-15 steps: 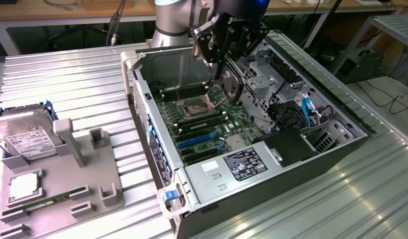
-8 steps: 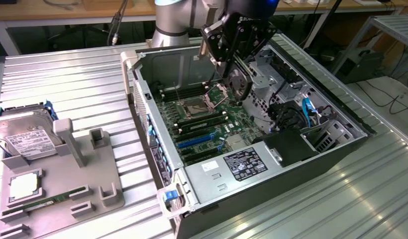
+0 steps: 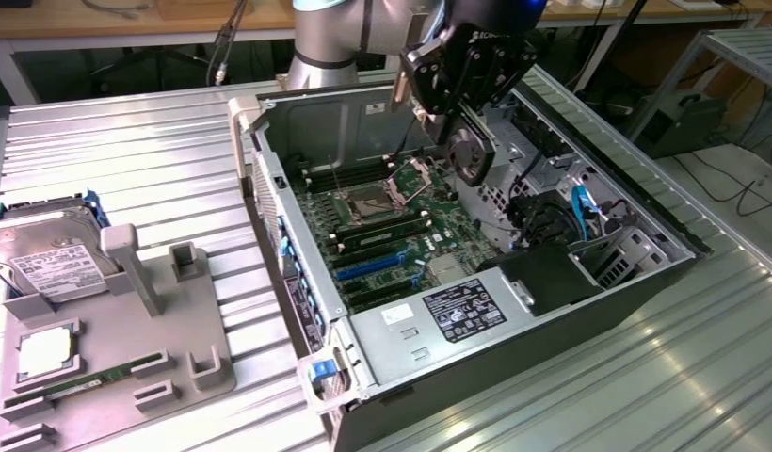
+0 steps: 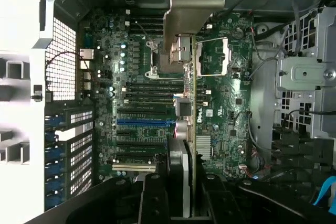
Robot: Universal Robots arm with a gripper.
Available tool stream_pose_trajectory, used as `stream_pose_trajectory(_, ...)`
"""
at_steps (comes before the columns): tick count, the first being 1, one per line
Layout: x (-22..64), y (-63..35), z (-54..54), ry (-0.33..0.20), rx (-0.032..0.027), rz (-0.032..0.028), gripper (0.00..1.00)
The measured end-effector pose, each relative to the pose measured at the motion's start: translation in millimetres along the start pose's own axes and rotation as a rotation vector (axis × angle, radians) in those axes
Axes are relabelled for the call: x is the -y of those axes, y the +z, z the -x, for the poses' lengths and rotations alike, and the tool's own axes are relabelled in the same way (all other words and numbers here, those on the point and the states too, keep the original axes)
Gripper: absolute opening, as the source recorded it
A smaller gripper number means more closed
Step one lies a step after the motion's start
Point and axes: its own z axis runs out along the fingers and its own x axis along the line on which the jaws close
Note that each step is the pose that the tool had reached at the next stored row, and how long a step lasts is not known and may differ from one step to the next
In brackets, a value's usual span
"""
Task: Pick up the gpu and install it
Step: 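Pick up the gpu and move the gpu toward the slot, then insert the gpu into the slot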
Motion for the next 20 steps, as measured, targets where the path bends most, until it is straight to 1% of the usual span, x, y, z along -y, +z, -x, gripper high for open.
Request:
stream_pose_trajectory(7,0.0,0.0,0.0,-0.002,-0.0001,0.0000,0.29)
stream_pose_trajectory(9,0.0,0.0,0.0,-0.026,-0.0010,0.0001,0.29)
stream_pose_trajectory(20,0.3,0.0,0.0,-0.087,-0.0034,0.0003,0.29)
